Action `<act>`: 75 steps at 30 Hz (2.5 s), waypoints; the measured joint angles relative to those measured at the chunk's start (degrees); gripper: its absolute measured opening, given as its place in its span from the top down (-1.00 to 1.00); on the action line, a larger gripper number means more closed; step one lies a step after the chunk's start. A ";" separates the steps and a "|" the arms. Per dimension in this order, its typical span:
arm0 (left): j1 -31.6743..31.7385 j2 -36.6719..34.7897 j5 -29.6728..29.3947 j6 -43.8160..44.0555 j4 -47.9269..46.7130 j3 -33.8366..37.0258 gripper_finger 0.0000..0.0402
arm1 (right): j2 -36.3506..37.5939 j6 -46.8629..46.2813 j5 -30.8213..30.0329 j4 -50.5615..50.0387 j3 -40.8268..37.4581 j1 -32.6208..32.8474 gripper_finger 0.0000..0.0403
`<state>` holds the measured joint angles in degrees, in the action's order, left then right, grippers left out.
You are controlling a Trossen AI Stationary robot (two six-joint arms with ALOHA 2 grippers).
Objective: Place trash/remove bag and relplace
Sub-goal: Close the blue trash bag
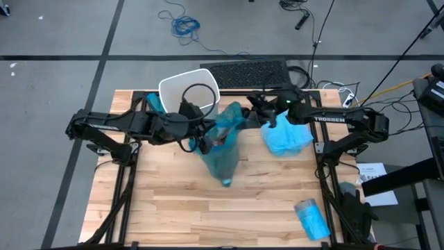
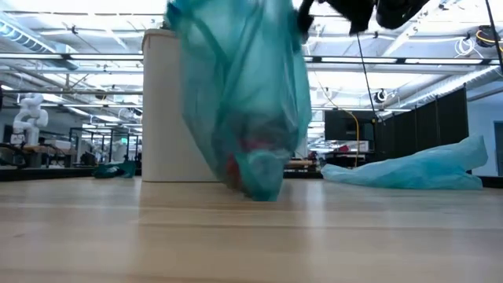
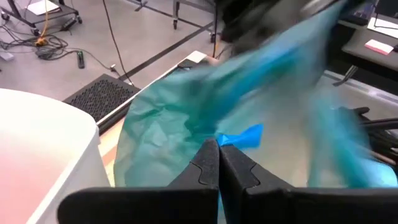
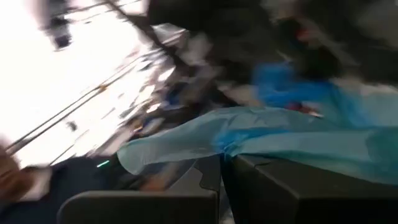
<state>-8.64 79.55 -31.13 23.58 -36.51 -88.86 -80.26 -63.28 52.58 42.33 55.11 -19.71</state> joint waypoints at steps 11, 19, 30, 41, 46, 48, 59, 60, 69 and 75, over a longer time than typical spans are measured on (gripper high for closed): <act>0.02 0.04 2.90 -0.55 1.59 0.00 1.00 | 0.13 4.99 -1.73 -4.55 -0.04 0.55 1.00; 0.89 3.76 7.14 -3.15 6.85 -0.07 1.00 | 0.30 3.98 -4.79 -6.65 0.07 0.18 1.00; 0.96 5.60 8.93 -1.98 4.98 0.00 1.00 | -0.22 8.70 -5.22 -10.84 -0.13 1.19 0.90; 0.96 5.55 8.91 -1.52 2.99 0.00 1.00 | -0.11 -10.55 -10.76 20.22 -14.08 0.87 0.26; 1.17 5.55 9.07 -1.88 3.02 0.00 1.00 | -0.14 -15.62 -19.64 32.17 -20.83 1.63 0.28; 1.48 5.55 9.47 -1.88 3.06 0.00 1.00 | -0.11 -16.03 -20.65 33.54 -20.89 2.07 0.32; 1.96 5.55 9.89 -1.90 4.41 0.00 1.00 | -0.09 -14.18 -19.43 28.44 -18.30 4.91 0.45; 1.96 5.55 9.89 -1.90 4.60 0.00 1.00 | -0.09 -13.83 -19.45 27.69 -18.08 5.13 0.46; 1.92 5.55 9.89 -1.94 4.59 0.00 1.00 | -0.09 -12.11 -19.43 24.72 -17.02 5.21 0.77; 1.92 5.55 9.89 -1.99 4.22 0.00 1.00 | -0.24 -11.74 -19.31 31.24 -17.05 5.21 0.98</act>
<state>-6.72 85.10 -21.23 21.58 -32.29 -88.86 -80.51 -75.02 33.27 73.57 38.06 -14.50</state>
